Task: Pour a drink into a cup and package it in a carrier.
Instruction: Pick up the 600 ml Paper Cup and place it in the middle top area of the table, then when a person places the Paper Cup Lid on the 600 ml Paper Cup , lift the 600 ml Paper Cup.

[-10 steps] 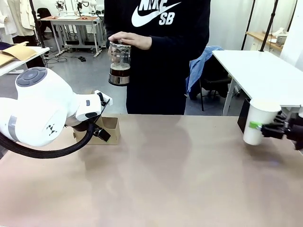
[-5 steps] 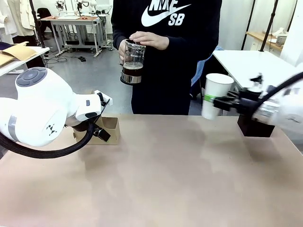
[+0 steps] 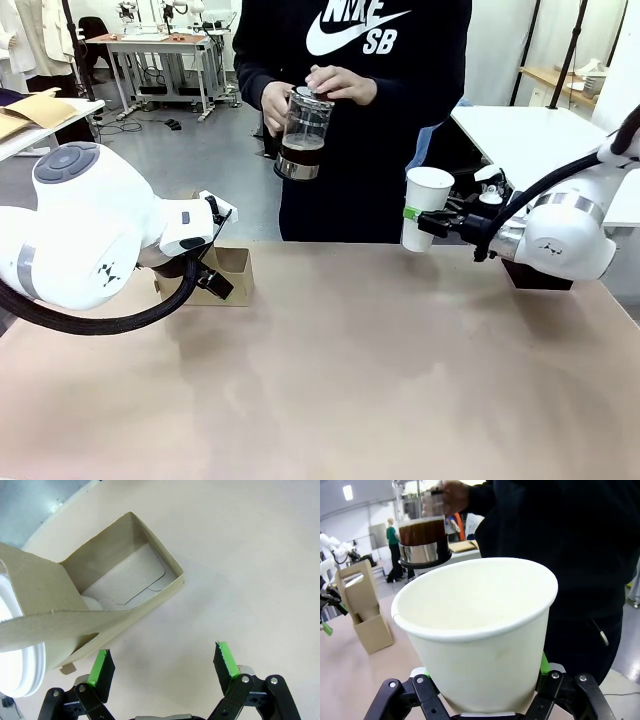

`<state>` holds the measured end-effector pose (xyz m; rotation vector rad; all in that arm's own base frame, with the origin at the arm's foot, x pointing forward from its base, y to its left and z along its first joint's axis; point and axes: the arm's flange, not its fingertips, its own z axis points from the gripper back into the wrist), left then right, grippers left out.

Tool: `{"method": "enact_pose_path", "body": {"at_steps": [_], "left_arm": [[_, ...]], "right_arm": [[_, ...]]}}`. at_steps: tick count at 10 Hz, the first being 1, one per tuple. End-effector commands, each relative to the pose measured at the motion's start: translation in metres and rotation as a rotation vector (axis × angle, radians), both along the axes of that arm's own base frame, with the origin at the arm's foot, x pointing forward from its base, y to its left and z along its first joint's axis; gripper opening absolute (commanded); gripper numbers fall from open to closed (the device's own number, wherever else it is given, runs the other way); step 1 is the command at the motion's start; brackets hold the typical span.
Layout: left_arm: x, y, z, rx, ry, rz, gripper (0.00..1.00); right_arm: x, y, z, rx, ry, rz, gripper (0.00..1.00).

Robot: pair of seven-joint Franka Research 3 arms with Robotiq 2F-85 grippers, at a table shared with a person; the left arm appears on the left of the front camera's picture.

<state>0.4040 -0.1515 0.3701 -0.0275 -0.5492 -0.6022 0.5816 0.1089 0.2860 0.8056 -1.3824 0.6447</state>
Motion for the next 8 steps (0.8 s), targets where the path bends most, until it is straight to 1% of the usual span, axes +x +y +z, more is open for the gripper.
{"method": "enact_pose_path", "body": {"at_steps": [1, 2, 8], "left_arm": [[-0.0002, 0.0001, 0.0002, -0.001, 0.000, 0.000, 1.00], [-0.0002, 0.0001, 0.0002, -0.001, 0.000, 0.000, 1.00], [-0.0002, 0.0001, 0.0002, -0.001, 0.000, 0.000, 1.00]], "right_arm": [[-0.0004, 0.0087, -0.0017, 0.017, -0.026, 0.040, 0.80], [0.0000, 0.0000, 0.0000, 0.000, 0.000, 0.000, 0.80], [0.0000, 0.0000, 0.0000, 0.000, 0.000, 0.000, 0.80]]}}
